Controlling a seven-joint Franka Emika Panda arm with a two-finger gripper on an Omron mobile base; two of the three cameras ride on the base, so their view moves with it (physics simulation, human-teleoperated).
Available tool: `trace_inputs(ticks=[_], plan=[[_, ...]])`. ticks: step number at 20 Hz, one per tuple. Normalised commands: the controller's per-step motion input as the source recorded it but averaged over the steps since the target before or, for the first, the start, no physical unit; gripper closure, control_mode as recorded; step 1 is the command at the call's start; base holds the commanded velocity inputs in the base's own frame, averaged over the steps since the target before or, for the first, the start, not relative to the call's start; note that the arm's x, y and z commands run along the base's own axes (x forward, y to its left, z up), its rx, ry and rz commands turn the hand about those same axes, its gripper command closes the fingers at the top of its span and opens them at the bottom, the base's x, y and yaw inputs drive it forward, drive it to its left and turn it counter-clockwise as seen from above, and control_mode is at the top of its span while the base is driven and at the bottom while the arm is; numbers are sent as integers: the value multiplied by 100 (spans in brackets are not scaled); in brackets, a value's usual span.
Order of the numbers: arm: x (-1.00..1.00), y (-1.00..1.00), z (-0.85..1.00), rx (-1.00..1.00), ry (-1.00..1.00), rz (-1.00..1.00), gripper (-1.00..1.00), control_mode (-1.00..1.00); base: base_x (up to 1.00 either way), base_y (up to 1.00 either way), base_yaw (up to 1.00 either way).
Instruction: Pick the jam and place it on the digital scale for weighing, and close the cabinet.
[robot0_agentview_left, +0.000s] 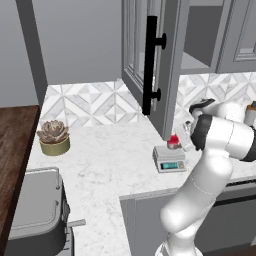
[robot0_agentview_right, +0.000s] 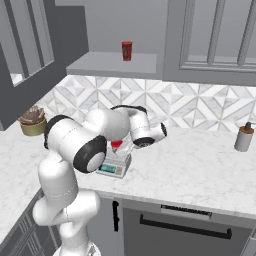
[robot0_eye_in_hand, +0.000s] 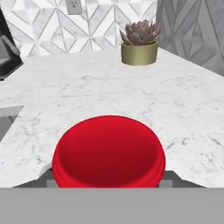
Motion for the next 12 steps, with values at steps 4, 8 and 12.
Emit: trace_inputs(ticks=[4, 8, 12], plan=[[8, 29, -40, 0, -2, 0, 100, -100, 0, 0, 0], [11, 6, -29, 0, 0, 0, 100, -100, 0, 0, 0], [-27, 1, -3, 0, -4, 0, 100, -100, 0, 0, 0]])
